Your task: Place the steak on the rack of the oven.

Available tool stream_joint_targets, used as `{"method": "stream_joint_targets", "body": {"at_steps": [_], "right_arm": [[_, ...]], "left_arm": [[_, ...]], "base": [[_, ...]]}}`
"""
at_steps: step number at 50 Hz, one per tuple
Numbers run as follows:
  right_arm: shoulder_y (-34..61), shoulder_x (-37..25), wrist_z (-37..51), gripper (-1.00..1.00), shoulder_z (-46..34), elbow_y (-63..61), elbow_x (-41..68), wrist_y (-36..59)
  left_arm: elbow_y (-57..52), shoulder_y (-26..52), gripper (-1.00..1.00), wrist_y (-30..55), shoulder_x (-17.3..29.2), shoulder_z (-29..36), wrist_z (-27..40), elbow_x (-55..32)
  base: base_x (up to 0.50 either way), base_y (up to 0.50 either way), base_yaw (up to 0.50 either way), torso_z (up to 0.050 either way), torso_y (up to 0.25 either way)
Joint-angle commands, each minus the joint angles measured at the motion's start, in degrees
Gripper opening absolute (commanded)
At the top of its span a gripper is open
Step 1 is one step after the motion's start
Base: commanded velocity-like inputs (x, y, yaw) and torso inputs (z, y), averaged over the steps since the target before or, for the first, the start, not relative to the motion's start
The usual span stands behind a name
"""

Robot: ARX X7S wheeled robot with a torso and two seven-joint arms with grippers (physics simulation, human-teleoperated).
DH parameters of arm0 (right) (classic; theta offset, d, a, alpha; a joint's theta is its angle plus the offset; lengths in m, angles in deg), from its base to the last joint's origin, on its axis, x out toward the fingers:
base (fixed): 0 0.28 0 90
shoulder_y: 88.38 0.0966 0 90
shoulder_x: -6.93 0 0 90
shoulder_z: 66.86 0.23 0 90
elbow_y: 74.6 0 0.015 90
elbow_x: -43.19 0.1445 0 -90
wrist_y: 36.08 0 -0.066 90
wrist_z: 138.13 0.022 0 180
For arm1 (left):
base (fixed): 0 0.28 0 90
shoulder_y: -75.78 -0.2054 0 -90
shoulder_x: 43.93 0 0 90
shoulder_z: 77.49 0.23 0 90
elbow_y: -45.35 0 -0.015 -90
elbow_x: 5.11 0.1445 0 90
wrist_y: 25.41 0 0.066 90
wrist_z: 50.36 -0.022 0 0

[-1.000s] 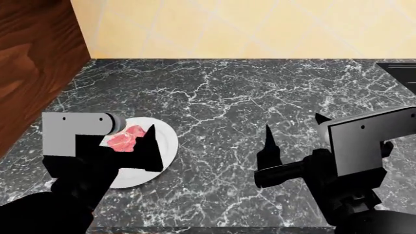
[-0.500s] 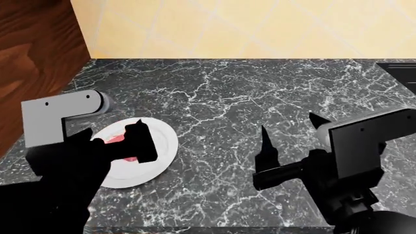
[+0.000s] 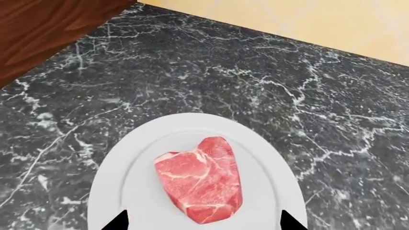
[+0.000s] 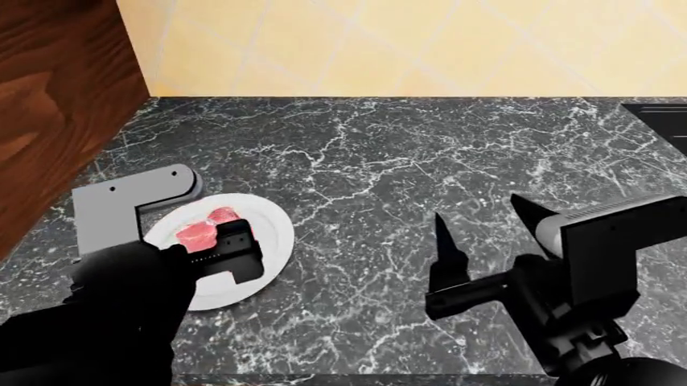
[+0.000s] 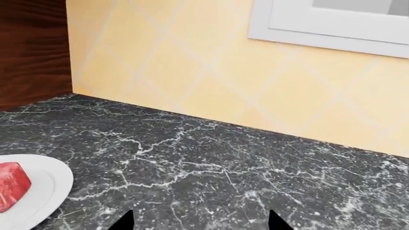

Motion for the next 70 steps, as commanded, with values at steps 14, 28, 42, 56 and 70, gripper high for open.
{"method": "stream_joint_targets", "body": {"at_steps": [14,28,42,56,70], "right_arm": [[-5.0,-0.6,-4.4,1.00,-0.5,1.9,-5.8,-5.8],[-5.5,-0.7,-5.6,1.00,-1.2,3.2,-6.9,-7.3],[-5.8,-1.0,-5.5,1.00,-1.3,3.2,-6.7,-7.9],[-6.3,-1.3,-5.0,1.00,-1.2,2.6,-6.2,-8.4],[-6.6,-1.8,-4.7,1.00,-0.9,2.6,-5.9,-8.9]], "left_arm": [[8.3,5.5,1.00,-4.2,-1.8,8.3,-3.7,3.1],[14.5,6.0,1.00,-4.2,-3.2,9.5,-5.1,5.2],[17.3,6.0,1.00,-4.2,-4.2,10.2,-6.4,5.1],[17.6,5.7,1.00,-3.6,-4.3,11.1,-7.6,5.4],[19.6,6.2,1.00,-3.5,-5.2,11.8,-8.7,6.1]], "base": [[0.00,0.00,0.00,0.000,0.000],[0.00,0.00,0.00,0.000,0.000],[0.00,0.00,0.00,0.000,0.000],[0.00,0.00,0.00,0.000,0.000],[0.00,0.00,0.00,0.000,0.000]]}}
